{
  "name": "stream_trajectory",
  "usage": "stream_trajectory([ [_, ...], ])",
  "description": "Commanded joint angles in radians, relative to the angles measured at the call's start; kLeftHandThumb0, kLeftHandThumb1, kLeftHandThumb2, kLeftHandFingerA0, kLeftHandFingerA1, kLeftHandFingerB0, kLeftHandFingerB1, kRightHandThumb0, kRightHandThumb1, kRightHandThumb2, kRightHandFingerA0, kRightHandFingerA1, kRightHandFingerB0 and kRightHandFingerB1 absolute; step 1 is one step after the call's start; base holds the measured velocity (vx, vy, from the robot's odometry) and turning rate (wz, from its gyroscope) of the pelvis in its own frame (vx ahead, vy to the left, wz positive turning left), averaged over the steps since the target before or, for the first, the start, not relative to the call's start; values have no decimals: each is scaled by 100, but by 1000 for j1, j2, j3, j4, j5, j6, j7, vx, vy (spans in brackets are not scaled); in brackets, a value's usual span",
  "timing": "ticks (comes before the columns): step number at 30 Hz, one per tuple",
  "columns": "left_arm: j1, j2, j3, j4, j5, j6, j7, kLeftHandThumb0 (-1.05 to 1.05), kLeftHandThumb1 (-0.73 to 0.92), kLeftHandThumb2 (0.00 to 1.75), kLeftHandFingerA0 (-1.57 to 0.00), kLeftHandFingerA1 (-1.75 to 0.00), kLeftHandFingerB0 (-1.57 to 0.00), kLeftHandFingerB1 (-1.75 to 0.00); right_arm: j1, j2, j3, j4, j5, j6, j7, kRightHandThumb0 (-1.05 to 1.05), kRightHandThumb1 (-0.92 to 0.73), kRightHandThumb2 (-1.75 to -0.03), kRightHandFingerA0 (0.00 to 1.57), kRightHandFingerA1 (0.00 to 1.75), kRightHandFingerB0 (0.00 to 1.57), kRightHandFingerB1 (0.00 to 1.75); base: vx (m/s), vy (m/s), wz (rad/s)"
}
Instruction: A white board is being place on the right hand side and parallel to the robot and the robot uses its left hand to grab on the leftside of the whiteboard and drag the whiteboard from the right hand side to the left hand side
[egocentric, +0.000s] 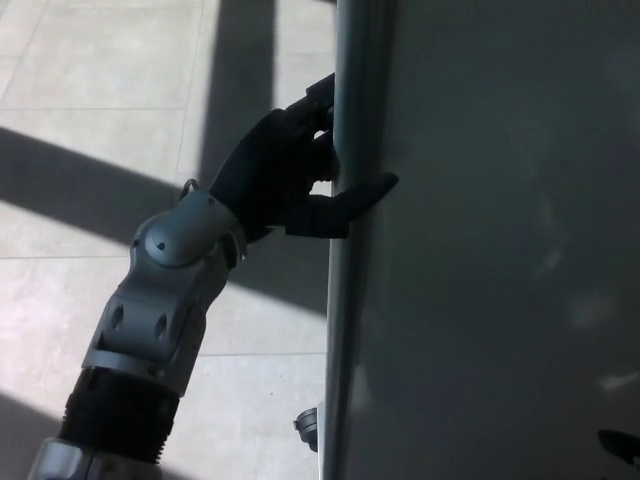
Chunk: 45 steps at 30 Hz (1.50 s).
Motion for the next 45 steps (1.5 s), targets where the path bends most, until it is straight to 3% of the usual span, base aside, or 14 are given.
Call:
stream_trajectory([
  [1,-32,-29,-28,19,25,13,21,-75,48,85,-5,-40,0,-23,-19,-1,-14,5,17,-16,12,-61,-79,-67,60,51,38,42,0,0,0],
  [6,-43,-36,-32,29,35,18,45,-73,48,81,-18,-44,-6,-35,-26,-5,-11,3,10,-20,8,-62,-79,-67,60,51,38,42,0,0,0],
  [7,-33,-70,-20,21,46,24,119,-33,56,58,-54,-134,-55,-92,-32,-6,-11,3,12,-12,11,-50,-63,-106,57,66,26,52,0,0,0],
  [8,-15,-131,2,1,67,49,254,-42,45,72,-93,-140,-72,-126,-41,-8,-13,2,15,0,17,-50,-64,-106,56,66,25,51,0,0,0],
  [11,-11,-151,10,-10,82,76,295,-42,45,72,-93,-140,-72,-126,-43,-10,-14,2,17,1,22,-50,-64,-106,56,66,25,51,0,0,0],
  [12,6,-179,23,-26,96,80,359,-25,64,58,-81,-175,-68,-165,-46,-13,-11,1,12,0,17,-61,-80,-68,61,51,39,41,0,0,0],
  [19,25,-212,66,-51,97,97,414,-38,44,83,-112,-138,-87,-122,-52,-15,-10,3,12,-2,21,-48,-64,-107,58,67,26,52,0,0,0],
  [20,32,-220,97,-57,76,92,429,-23,64,56,-73,-170,-81,-102,-55,-11,-20,5,27,6,45,-60,-80,-67,60,50,38,41,0,0,0],
  [21,34,-221,103,-59,76,91,431,-25,63,56,-74,-169,-84,-92,-55,-11,-19,5,26,6,44,-49,-63,-106,57,66,25,51,0,0,0],
  [32,40,-172,144,-63,68,42,401,-28,53,59,-83,-152,-93,-78,-63,-8,-17,5,19,11,26,-49,-64,-106,56,66,27,52,0,0,0],
  [33,36,-156,155,-61,48,44,370,-26,57,58,-79,-163,-73,-131,-65,-11,-11,4,10,10,15,-49,-64,-106,57,66,27,52,0,0,0],
  [36,7,-113,185,-64,18,91,338,-25,59,55,-77,-172,-64,-159,-77,-16,-12,0,12,17,25,-50,-64,-106,55,65,25,51,0,0,0],
  [40,-24,-68,228,-56,-20,107,303,-22,62,53,-72,-173,-79,-99,-90,-14,-20,3,23,15,44,-52,-64,-106,55,65,25,51,0,0,0],
  [45,-71,19,256,-35,-20,132,259,-21,60,58,-74,-161,-79,-116,-98,-18,-5,-2,0,20,14,-49,-64,-106,56,65,25,51,0,0,0],
])
